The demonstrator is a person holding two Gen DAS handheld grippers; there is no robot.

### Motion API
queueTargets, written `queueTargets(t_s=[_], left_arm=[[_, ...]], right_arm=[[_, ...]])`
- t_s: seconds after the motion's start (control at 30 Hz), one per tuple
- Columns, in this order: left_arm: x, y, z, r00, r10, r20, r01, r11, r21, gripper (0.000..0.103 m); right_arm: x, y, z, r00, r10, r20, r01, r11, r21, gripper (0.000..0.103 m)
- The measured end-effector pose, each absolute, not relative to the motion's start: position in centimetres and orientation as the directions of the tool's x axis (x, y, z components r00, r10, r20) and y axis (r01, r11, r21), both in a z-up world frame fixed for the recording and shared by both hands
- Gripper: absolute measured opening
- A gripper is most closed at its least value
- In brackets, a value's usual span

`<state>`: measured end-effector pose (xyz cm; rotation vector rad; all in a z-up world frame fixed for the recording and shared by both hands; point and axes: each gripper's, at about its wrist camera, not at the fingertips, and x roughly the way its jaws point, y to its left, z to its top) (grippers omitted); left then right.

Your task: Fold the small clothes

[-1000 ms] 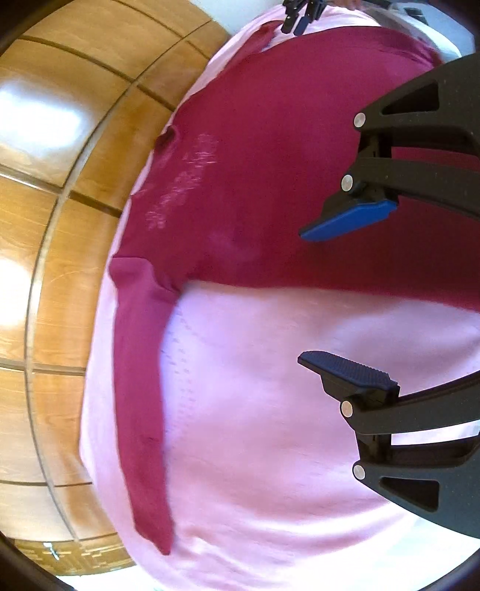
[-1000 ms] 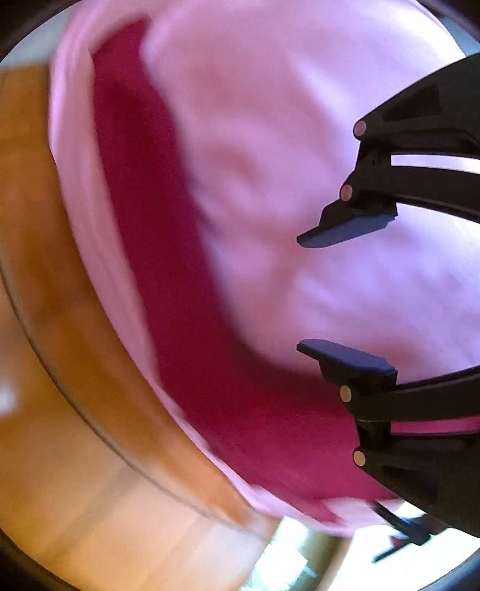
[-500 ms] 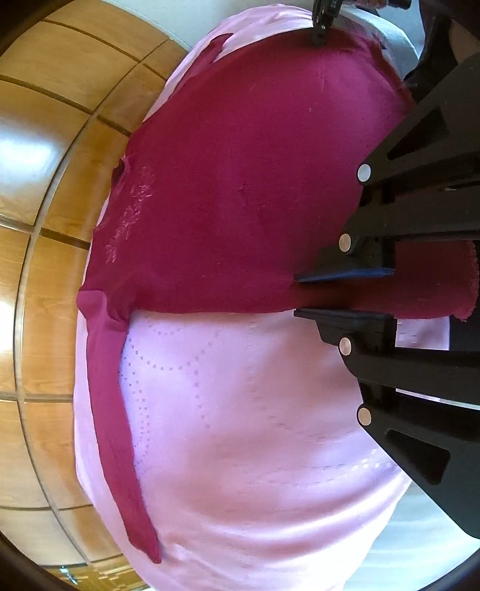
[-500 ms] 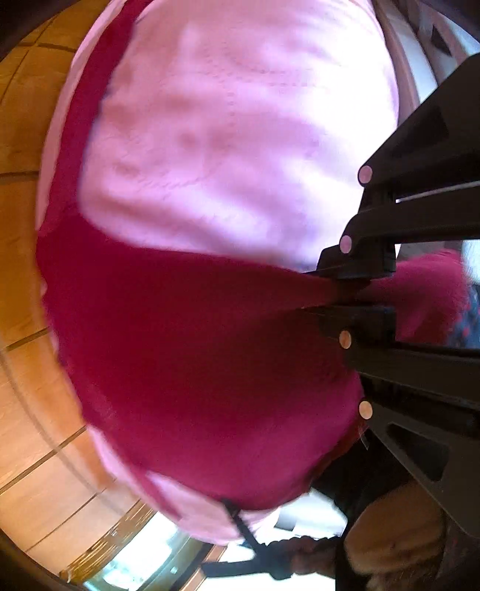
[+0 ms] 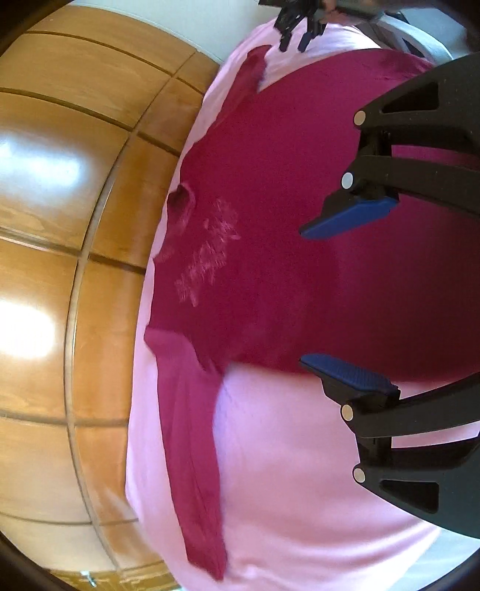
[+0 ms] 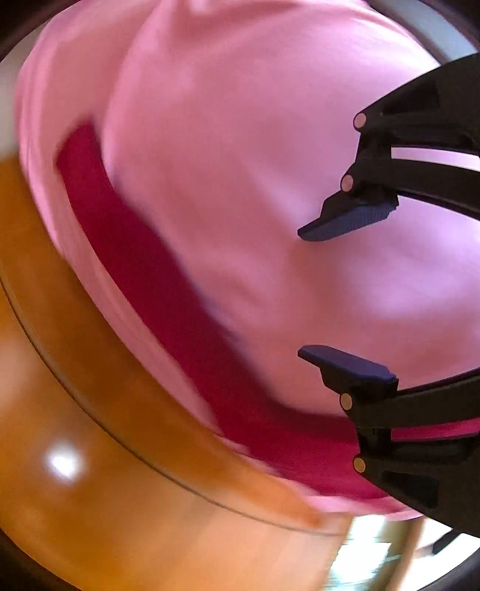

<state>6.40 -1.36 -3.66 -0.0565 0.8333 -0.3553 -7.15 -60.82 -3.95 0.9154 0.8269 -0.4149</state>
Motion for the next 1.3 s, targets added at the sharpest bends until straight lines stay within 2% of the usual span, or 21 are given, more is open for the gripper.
queueTargets(t_s=[0.07, 0.17, 0.3, 0.4, 0.43, 0.47, 0.7, 0.8, 0.83, 0.97, 1.3], left_arm=[[7.5, -2.8, -4.2, 0.601, -0.336, -0.725, 0.3, 0.936, -0.184, 0.063], [8.2, -4.4, -5.1, 0.578, -0.339, -0.742, 0.317, 0.931, -0.179, 0.063], [8.7, -5.3, -6.3, 0.548, -0.336, -0.766, 0.317, 0.931, -0.181, 0.063], [9.1, -5.4, -6.9, 0.534, -0.327, -0.78, 0.307, 0.934, -0.181, 0.063], [9.1, -5.3, -7.0, 0.532, -0.327, -0.781, 0.305, 0.934, -0.184, 0.063], [9.1, -5.2, -7.0, 0.532, -0.326, -0.781, 0.304, 0.935, -0.183, 0.063], [10.0, -4.4, -6.8, 0.518, -0.365, -0.773, 0.293, 0.925, -0.241, 0.065], [10.5, -4.1, -6.6, 0.51, -0.387, -0.769, 0.289, 0.918, -0.27, 0.066], [10.6, -4.0, -6.6, 0.507, -0.392, -0.768, 0.287, 0.916, -0.279, 0.07], [11.2, -3.5, -6.2, 0.518, -0.396, -0.758, 0.266, 0.917, -0.298, 0.07], [13.6, -2.5, -5.2, 0.478, -0.498, -0.724, 0.233, 0.866, -0.442, 0.07]], right_arm=[[-6.3, -64.2, -4.6, 0.651, -0.023, -0.759, 0.673, 0.48, 0.563, 0.047], [-4.7, -67.9, -5.4, 0.682, -0.05, -0.73, 0.686, 0.389, 0.615, 0.046], [-1.1, -70.2, -6.0, 0.678, -0.068, -0.732, 0.7, 0.363, 0.615, 0.045], [0.2, -71.5, -6.0, 0.622, -0.127, -0.772, 0.752, 0.37, 0.545, 0.026], [1.0, -72.0, -5.7, 0.596, -0.142, -0.79, 0.77, 0.381, 0.512, 0.017], [1.6, -72.1, -5.8, 0.58, -0.151, -0.801, 0.777, 0.397, 0.488, 0.013], [4.8, -65.8, 0.3, 0.585, -0.222, -0.78, 0.663, 0.684, 0.303, 0.011], [7.5, -61.0, 1.5, 0.611, -0.185, -0.77, 0.562, 0.786, 0.258, 0.011], [8.8, -58.5, 1.8, 0.62, -0.158, -0.769, 0.511, 0.825, 0.242, 0.011], [12.6, -50.4, 1.5, 0.63, -0.049, -0.775, 0.355, 0.906, 0.232, 0.01], [17.0, -30.0, -1.3, 0.563, 0.212, -0.799, -0.033, 0.971, 0.235, 0.01]])
